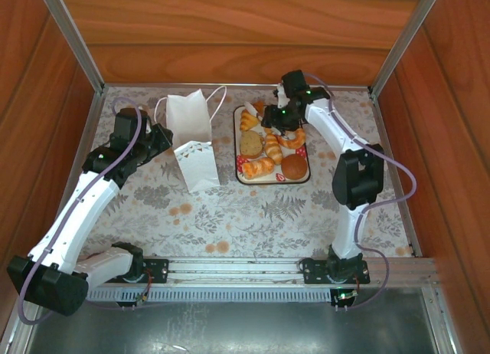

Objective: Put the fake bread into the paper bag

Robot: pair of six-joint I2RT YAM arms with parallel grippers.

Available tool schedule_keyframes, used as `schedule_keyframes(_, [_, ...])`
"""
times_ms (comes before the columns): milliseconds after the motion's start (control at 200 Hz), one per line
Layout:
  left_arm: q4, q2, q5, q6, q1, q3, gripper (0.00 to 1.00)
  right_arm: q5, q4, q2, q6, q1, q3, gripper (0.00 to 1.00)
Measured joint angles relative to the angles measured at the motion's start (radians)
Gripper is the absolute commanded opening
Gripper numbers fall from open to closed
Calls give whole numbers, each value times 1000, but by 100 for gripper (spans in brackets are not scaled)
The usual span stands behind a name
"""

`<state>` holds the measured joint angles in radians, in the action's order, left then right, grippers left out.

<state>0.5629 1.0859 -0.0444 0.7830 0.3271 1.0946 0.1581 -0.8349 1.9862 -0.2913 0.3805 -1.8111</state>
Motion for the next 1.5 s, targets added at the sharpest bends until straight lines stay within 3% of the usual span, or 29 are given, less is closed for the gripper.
schedule_keyframes(495, [0,-7,-6,1,0,0,24,-133,-48,136,-14,59,-125,67])
schedule_keyframes(1499, [0,-12,-11,2,0,0,23,-210,-66,272,-21,97,-224,65])
